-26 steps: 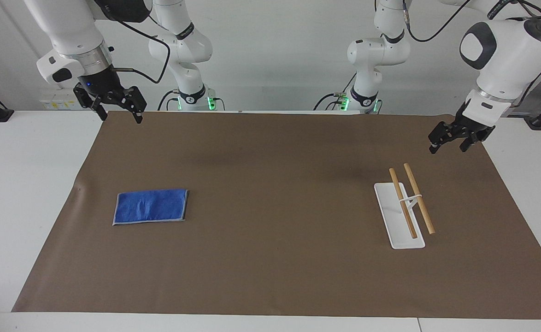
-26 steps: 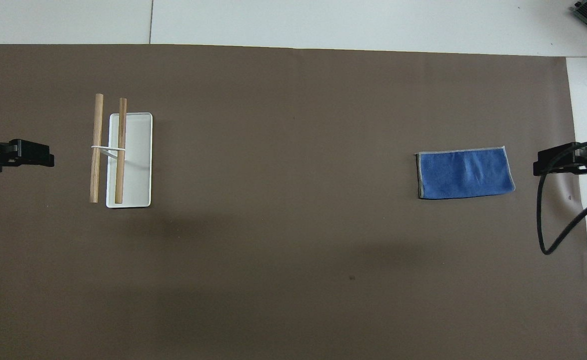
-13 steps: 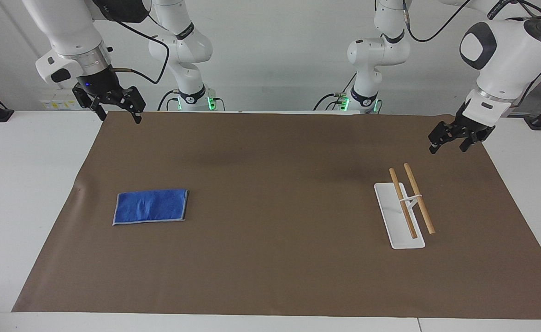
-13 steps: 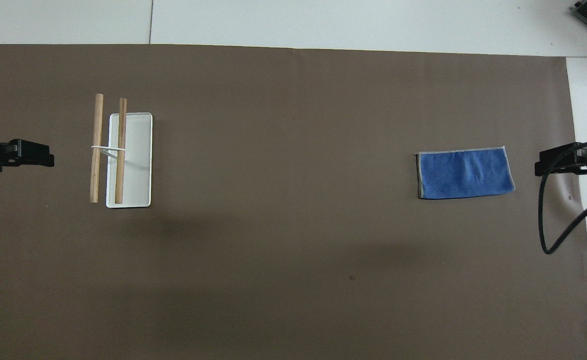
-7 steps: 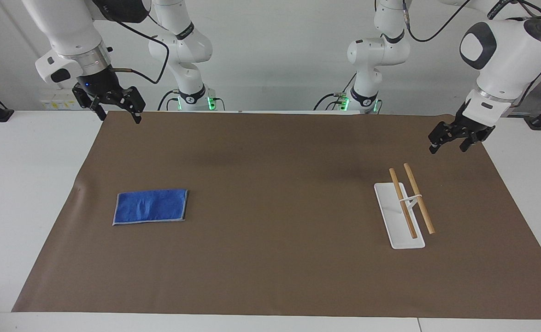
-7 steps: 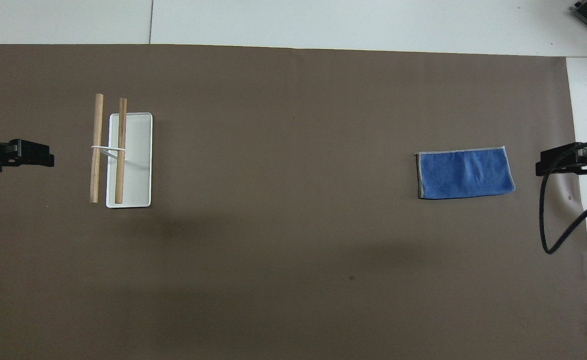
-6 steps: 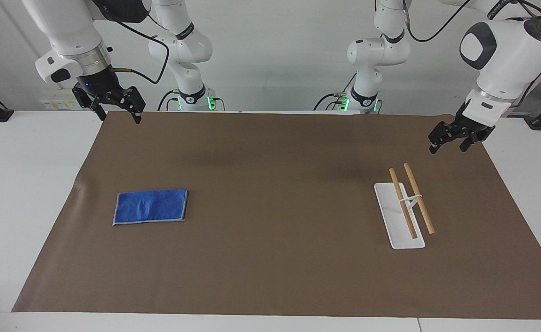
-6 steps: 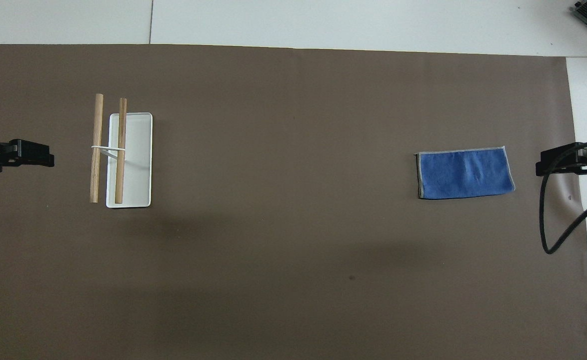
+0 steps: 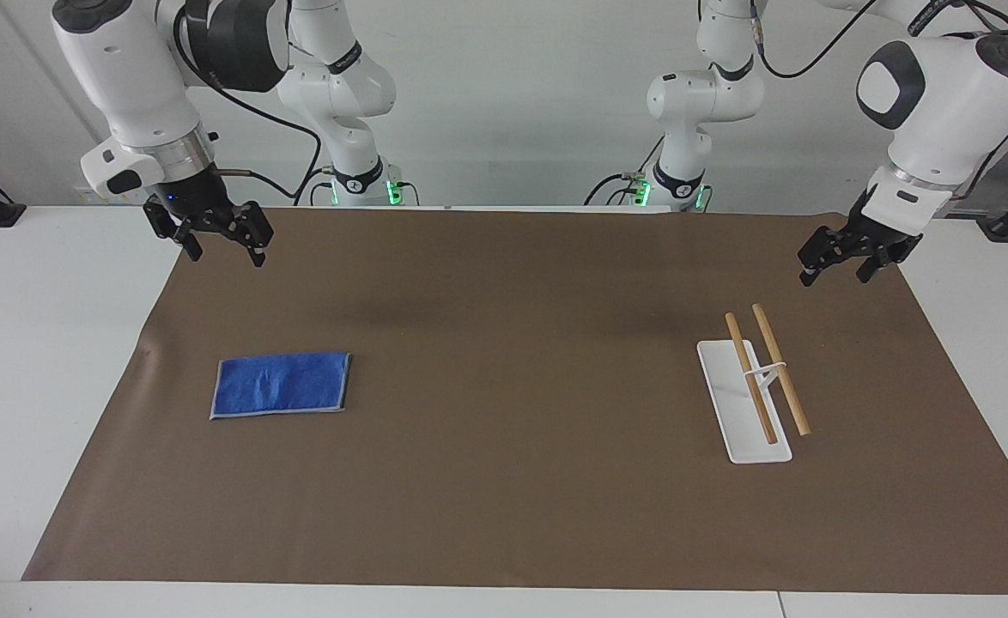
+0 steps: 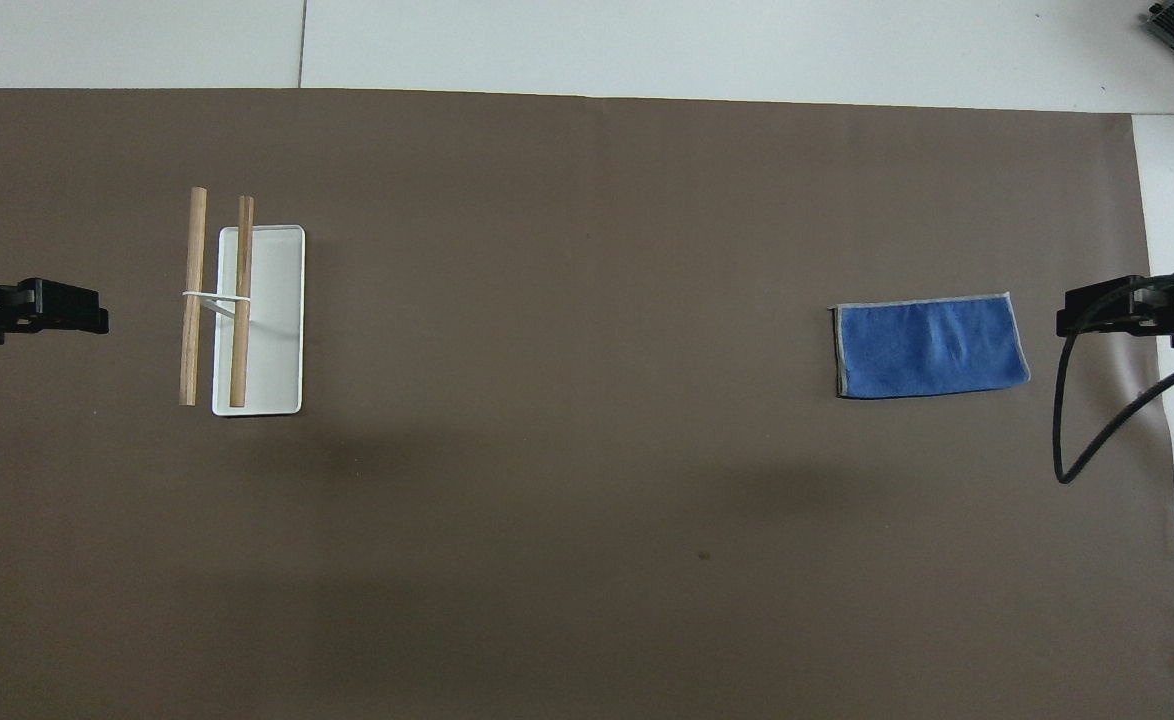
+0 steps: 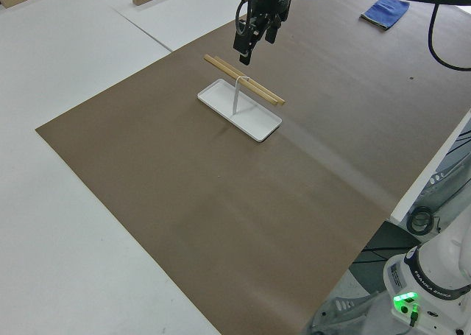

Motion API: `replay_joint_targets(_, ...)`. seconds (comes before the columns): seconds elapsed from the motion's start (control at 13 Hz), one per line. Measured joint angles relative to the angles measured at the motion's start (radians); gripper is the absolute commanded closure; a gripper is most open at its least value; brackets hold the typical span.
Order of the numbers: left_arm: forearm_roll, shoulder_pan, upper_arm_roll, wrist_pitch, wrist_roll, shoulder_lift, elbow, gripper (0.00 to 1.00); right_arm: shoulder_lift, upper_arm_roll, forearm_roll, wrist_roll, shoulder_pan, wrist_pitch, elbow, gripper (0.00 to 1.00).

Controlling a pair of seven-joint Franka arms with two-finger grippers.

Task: Right arm passes towel to left arm to hang
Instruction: 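Lower the right gripper onto the blue towel's edge nearest it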

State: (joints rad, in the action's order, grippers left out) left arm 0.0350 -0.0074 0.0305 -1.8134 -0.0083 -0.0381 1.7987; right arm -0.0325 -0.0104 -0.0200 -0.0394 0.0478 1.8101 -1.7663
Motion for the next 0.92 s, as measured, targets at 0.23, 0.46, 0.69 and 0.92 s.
replay_joint_targets(0.23, 0.0, 0.0, 0.0, 0.0, 0.0, 0.0, 0.0, 0.0, 0.018, -0.003, 0.0, 0.092, 0.031, 0.121, -0.11, 0.0)
replay_joint_targets(0.46, 0.0, 0.0, 0.0, 0.0, 0.0, 0.0, 0.0, 0.0, 0.1, -0.003, 0.0, 0.113, 0.037, 0.247, -0.147, 0.0)
replay_joint_targets(0.69, 0.0, 0.0, 0.0, 0.0, 0.0, 0.0, 0.0, 0.0, 0.218, -0.003, 0.0, 0.113, 0.039, 0.425, -0.189, 0.0)
replay_joint_targets(0.92, 0.0, 0.0, 0.0, 0.0, 0.0, 0.0, 0.0, 0.0, 0.29, -0.002, 0.0, 0.113, 0.036, 0.572, -0.254, 0.0)
